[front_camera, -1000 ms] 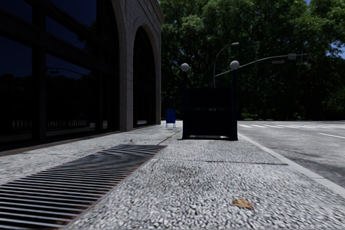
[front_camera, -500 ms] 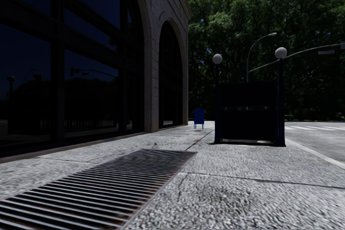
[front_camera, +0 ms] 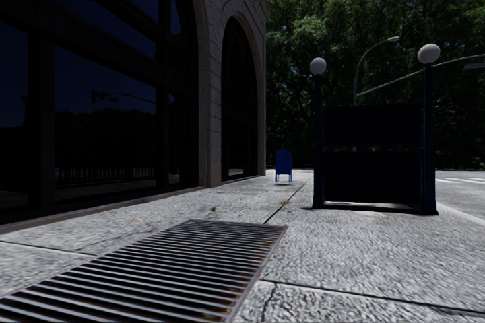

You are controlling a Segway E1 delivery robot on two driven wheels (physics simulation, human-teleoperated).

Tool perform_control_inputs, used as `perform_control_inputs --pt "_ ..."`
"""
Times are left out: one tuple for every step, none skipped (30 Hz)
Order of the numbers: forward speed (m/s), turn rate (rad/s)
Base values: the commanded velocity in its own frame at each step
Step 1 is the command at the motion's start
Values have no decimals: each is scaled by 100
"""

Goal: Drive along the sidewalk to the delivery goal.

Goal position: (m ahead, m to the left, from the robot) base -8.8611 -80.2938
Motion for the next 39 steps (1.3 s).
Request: perform_control_inputs --pt "168 0" --pt "168 0" --pt "168 0" --pt "168 8" --pt "168 54" --pt "167 100" --pt "167 100" --pt "167 120" --pt "167 120" --pt "167 120" --pt "167 120" --pt "167 92" --pt "167 84" --pt "167 73" --pt "167 23" --pt "167 23" --pt "167 12" --pt "167 1" --pt "167 0" --pt "167 0" --pt "167 0" --pt "167 0" --pt "167 0" --pt "167 0" --pt "167 0" --pt "167 0" --pt "167 0" --pt "159 0" --pt "159 0" --pt "152 0" --pt "150 -25" --pt "149 -76" --pt "149 -96" --pt "148 -120" --pt "148 -120" --pt "148 -120" --pt "148 -120" --pt "148 -120" --pt "147 0"
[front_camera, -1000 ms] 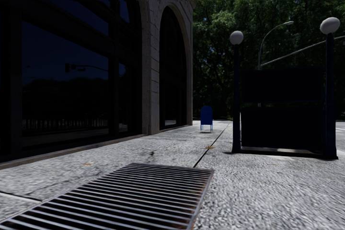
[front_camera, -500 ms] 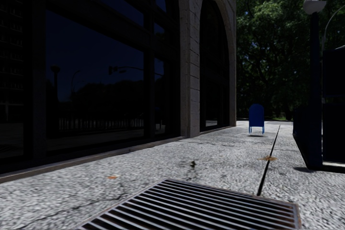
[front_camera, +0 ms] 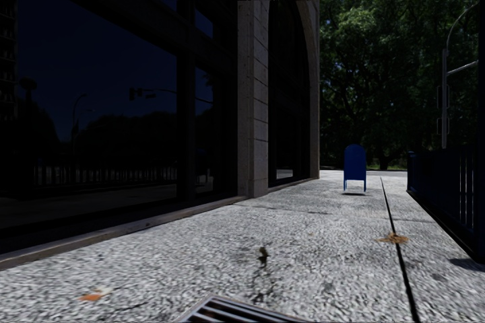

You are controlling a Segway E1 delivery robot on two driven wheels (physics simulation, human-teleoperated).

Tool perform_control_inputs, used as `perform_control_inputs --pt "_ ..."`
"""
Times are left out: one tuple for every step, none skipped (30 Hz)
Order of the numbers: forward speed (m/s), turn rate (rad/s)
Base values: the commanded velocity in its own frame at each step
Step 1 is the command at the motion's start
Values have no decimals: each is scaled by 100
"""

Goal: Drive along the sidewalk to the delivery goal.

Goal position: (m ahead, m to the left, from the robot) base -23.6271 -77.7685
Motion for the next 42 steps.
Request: perform_control_inputs --pt "147 0" --pt "147 0" --pt "147 0" --pt "147 0" --pt "147 0" --pt "147 0" --pt "147 0" --pt "147 0" --pt "147 0" --pt "147 0" --pt "147 0" --pt "147 0" --pt "147 0" --pt "147 0" --pt "147 0" --pt "147 0" --pt "147 0" --pt "147 0" --pt "147 0" --pt "147 0" --pt "147 0" --pt "147 0" --pt "147 0" --pt "147 0" --pt "147 0" --pt "147 0" --pt "147 0" --pt "147 0" --pt "147 0" --pt "147 0" --pt "147 0" --pt "147 0" --pt "147 0" --pt "147 0" --pt "147 0" --pt "147 0" --pt "147 -2" --pt "147 -2" --pt "147 -18" --pt "147 -38" --pt "147 -60" --pt "147 -80"
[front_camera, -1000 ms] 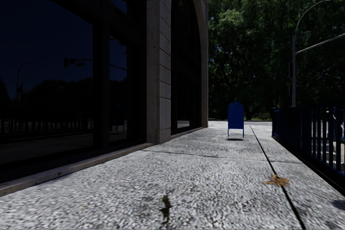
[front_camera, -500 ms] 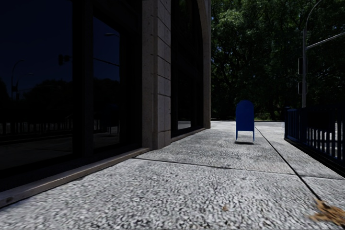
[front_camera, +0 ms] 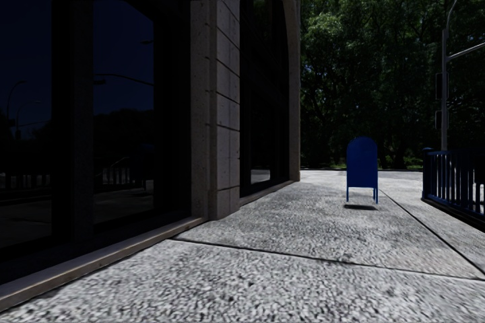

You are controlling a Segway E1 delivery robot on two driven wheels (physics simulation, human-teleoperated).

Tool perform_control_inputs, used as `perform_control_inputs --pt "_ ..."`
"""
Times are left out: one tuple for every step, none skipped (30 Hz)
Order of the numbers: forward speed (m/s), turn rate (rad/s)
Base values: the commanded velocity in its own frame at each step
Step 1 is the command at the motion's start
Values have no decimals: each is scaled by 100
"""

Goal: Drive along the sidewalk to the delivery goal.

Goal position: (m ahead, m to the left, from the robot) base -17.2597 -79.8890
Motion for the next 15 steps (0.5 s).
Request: perform_control_inputs --pt "147 -96" --pt "147 -96" --pt "147 -101" --pt "147 -65" --pt "147 -9" --pt "147 0" --pt "147 0" --pt "147 0" --pt "147 0" --pt "147 0" --pt "147 0" --pt "147 0" --pt "146 0" --pt "146 0" --pt "146 0"
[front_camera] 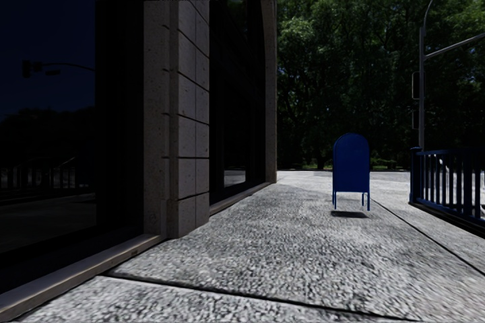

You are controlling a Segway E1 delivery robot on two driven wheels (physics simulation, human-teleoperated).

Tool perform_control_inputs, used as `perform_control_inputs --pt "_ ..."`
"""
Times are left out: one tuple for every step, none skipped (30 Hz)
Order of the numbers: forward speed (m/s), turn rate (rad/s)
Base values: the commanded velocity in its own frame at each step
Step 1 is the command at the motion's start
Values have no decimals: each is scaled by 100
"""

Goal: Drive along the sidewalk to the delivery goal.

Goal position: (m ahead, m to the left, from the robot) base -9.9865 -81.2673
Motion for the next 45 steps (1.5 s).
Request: perform_control_inputs --pt "146 0" --pt "146 0" --pt "146 0" --pt "146 0" --pt "146 0" --pt "146 0" --pt "146 0" --pt "146 0" --pt "146 0" --pt "146 0" --pt "145 -11" --pt "145 -25" --pt "145 -32" --pt "145 -40" --pt "145 -54" --pt "145 -72" --pt "145 -87" --pt "144 -95" --pt "143 -97" --pt "139 -49" --pt "138 -2" --pt "137 0" --pt "137 0" --pt "137 0" --pt "137 0" --pt "137 0" --pt "136 0" --pt "136 0" --pt "136 0" --pt "136 0" --pt "136 0" --pt "136 0" --pt "136 0" --pt "136 0" --pt "136 0" --pt "136 0" --pt "136 0" --pt "136 0" --pt "136 0" --pt "136 0" --pt "136 0" --pt "136 0" --pt "136 0" --pt "136 0" --pt "136 0"
